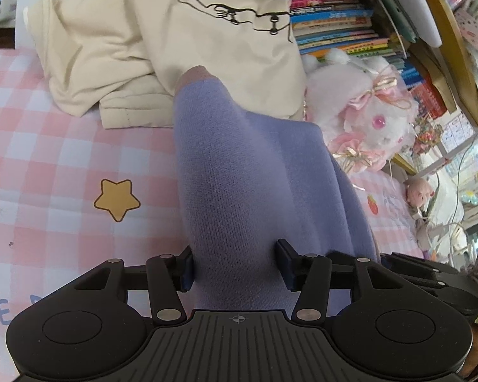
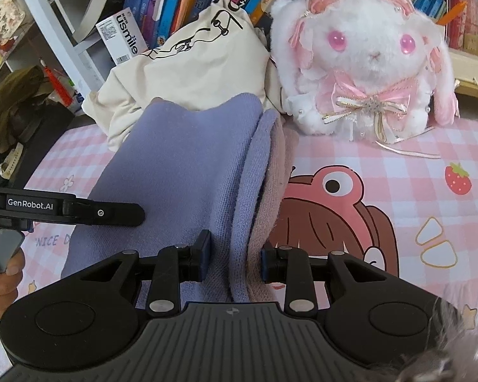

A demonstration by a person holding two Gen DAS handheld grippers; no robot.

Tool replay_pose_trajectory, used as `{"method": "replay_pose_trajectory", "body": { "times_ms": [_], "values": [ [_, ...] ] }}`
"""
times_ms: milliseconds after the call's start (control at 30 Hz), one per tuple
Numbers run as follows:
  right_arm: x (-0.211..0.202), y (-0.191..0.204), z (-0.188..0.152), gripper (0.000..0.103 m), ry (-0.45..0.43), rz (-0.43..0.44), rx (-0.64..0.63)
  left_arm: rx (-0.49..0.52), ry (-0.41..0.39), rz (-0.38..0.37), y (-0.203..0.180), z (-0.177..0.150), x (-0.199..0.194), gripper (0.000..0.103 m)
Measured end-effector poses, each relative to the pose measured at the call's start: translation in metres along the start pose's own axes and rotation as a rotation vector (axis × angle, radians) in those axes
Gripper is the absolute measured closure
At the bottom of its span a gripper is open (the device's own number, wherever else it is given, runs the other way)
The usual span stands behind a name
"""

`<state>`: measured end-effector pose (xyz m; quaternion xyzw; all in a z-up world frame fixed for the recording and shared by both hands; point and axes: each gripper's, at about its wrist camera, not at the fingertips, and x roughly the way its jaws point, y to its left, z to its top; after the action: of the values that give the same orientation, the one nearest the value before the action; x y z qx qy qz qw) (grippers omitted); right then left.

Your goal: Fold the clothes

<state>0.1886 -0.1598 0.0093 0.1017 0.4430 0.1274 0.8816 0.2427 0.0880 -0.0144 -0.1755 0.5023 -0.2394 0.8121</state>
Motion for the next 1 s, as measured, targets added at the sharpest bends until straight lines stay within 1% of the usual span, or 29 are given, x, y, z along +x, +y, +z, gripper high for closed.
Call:
{"method": "replay_pose_trajectory", "body": {
  "times_ms": [167,200,233,267,333,400,467,533,600,733,900,1000],
  "values": [
    [0.002,-0.005,0.0,0.073,0.004,0.008,0.037,-0.005,-0.009,0.012,0.001,-0.001,0.002,0.045],
    [0.002,-0.005,0.0,0.072,0.004,0.009,0.044,0.002,-0.021,0.027,-0.001,-0.001,0.001,0.041],
    [0.002,-0.006,0.0,0.07,0.003,0.008,0.05,0.01,-0.034,0.045,-0.004,-0.002,0.0,0.04],
    [0.001,-0.005,0.0,0.065,-0.001,-0.002,0.047,0.023,-0.05,0.065,-0.007,-0.003,-0.001,0.039],
    [-0.001,-0.004,0.0,0.061,-0.011,-0.02,0.042,0.046,-0.076,0.097,-0.013,-0.004,-0.006,0.037],
    [-0.005,-0.004,0.0,0.057,-0.024,-0.037,0.041,0.069,-0.102,0.128,-0.019,-0.005,-0.011,0.032],
    [-0.011,-0.004,-0.001,0.045,-0.044,-0.054,0.044,0.08,-0.131,0.146,-0.023,-0.008,-0.018,0.03],
    [-0.019,-0.005,-0.003,0.043,-0.068,-0.069,0.047,0.092,-0.158,0.169,-0.027,-0.012,-0.026,0.028],
    [-0.026,-0.005,-0.006,0.04,-0.086,-0.074,0.049,0.103,-0.185,0.192,-0.032,-0.016,-0.033,0.024],
    [-0.041,-0.003,-0.018,0.036,-0.116,-0.106,0.023,0.148,-0.234,0.243,-0.039,-0.033,-0.046,0.022],
    [-0.056,-0.001,-0.036,0.03,-0.139,-0.142,-0.013,0.181,-0.26,0.297,-0.045,-0.058,-0.056,0.022],
    [-0.065,0.0,-0.047,0.025,-0.152,-0.166,-0.033,0.198,-0.279,0.324,-0.051,-0.073,-0.06,0.022]
  ]
}}
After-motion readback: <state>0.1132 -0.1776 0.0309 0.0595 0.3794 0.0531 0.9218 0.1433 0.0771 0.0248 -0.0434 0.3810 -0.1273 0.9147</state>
